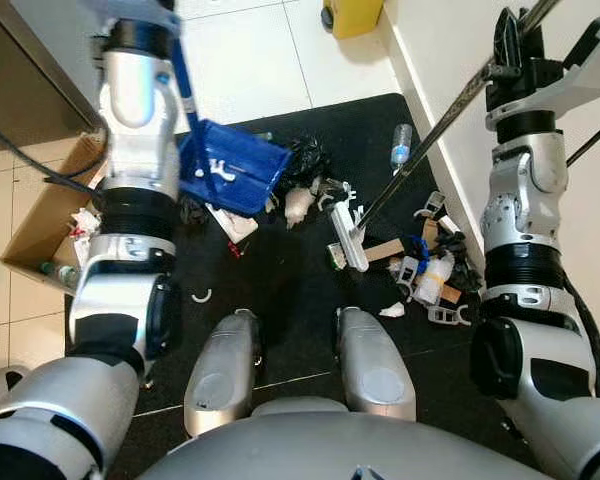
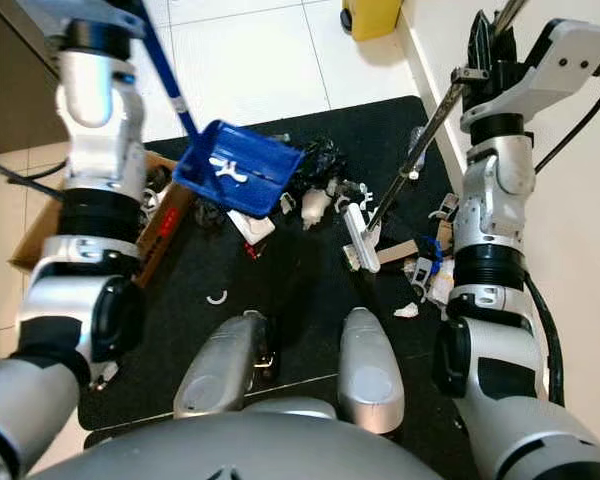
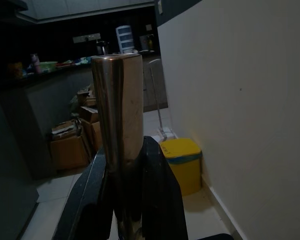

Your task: Sweep floor

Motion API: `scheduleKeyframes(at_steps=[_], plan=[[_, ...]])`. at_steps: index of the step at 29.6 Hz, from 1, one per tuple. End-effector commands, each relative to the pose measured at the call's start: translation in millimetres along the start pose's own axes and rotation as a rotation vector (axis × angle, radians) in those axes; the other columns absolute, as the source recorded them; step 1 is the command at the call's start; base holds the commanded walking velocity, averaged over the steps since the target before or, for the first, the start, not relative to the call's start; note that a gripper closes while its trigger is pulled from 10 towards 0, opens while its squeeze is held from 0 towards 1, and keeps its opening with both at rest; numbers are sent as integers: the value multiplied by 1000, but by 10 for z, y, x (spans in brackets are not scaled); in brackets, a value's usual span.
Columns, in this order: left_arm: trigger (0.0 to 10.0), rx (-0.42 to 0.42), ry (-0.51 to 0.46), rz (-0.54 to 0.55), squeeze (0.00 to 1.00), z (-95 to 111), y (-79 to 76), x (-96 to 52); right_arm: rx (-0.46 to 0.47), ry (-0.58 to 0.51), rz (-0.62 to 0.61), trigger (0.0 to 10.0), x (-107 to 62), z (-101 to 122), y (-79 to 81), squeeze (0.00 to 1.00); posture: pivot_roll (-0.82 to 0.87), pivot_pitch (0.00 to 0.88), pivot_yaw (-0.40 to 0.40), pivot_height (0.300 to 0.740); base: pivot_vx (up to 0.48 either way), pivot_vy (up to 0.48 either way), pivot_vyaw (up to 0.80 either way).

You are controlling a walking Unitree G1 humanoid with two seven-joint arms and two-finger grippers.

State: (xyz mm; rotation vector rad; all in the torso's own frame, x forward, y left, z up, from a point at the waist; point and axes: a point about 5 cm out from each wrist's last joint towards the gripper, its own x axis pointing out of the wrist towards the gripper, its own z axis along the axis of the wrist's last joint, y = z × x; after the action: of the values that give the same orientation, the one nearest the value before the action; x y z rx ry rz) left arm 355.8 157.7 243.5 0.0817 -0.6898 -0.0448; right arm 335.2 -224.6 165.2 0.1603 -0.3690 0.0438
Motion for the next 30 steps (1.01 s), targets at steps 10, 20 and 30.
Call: scheduleKeyframes(at_steps=[10,20,30], plan=[[10000,32,-2,-46,0,29,-99,19,36,-30,-20,10000,72,46,15,0,32,2,10,740,0,0,0],[10000,40,3,-43,0,31,-85,43,46,-30,-37,10000,72,45,-18,0,34,7,13,740,0,0,0],[10000,48,11,-41,0,23,-78,48,50,-29,-40,10000,61,32,-18,0,34,9,15,740,0,255,0]])
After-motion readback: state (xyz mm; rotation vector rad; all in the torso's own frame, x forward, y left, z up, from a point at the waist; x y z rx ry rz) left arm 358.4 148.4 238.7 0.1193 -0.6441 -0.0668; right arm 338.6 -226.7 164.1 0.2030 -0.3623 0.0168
